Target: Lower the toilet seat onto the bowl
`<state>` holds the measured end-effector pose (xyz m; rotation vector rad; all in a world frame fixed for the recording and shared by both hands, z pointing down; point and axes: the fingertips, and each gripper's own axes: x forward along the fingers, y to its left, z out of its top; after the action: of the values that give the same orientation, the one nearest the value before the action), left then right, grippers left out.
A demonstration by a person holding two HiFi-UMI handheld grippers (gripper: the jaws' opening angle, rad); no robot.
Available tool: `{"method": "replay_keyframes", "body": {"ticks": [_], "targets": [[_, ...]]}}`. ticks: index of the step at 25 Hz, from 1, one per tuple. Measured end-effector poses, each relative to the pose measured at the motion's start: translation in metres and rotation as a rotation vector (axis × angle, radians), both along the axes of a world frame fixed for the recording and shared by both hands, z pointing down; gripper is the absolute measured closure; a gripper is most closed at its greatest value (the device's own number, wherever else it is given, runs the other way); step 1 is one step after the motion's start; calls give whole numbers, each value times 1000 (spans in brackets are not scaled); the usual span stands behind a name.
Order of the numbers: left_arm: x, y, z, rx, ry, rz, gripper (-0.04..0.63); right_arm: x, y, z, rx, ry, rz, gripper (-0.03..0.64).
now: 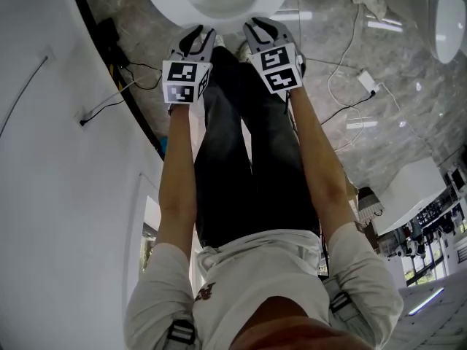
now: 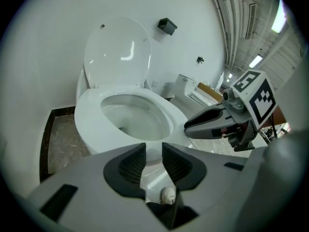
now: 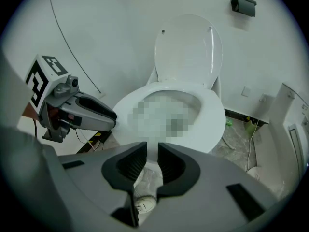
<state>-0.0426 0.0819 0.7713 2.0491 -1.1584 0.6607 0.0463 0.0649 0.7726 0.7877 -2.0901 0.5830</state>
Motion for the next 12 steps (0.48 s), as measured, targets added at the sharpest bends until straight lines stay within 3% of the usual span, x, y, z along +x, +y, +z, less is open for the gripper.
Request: {"method": "replay_keyframes", "body": {"ticks": [12], "targets": [[5, -1, -2, -7, 3, 19, 477, 2, 1, 26, -38, 53, -10, 531]]}}
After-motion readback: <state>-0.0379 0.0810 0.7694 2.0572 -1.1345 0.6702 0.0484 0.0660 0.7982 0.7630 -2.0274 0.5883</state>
